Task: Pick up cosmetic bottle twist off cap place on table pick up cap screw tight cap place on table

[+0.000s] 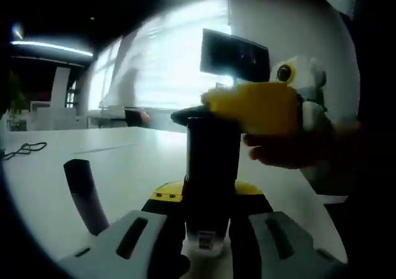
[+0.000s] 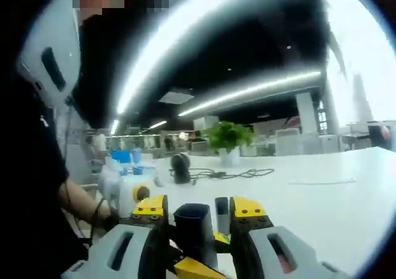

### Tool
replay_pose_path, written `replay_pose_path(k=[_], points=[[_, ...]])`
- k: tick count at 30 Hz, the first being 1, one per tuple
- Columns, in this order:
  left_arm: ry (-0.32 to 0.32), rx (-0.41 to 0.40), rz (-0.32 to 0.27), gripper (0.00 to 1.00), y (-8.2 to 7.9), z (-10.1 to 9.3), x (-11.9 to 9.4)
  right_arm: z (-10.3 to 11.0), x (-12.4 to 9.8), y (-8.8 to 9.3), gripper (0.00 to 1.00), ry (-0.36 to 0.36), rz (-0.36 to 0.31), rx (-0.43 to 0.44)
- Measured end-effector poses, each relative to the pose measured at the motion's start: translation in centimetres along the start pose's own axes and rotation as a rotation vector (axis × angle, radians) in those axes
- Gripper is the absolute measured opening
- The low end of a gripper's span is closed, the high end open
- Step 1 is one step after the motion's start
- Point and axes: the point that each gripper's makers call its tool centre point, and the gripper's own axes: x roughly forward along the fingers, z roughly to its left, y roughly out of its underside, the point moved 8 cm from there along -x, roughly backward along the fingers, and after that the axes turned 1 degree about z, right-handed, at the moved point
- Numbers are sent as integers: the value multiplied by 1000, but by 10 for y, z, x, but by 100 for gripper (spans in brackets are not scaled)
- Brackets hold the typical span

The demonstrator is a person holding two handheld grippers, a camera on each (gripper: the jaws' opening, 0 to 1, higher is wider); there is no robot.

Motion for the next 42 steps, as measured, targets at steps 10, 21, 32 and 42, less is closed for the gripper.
replay_pose_path(k=[10, 21, 32, 42], points=[[181, -42, 8, 16, 1, -15, -6, 8, 9, 7, 38, -413, 123, -126], [231, -44, 0, 16, 1, -18, -5, 6, 33, 16, 22, -603, 170, -110], [192, -75, -3, 16, 1, -15, -4, 6, 37, 16, 17, -566, 158, -57], [117, -13, -2, 14, 0, -16, -6, 9, 36, 15, 16, -457, 137, -136]])
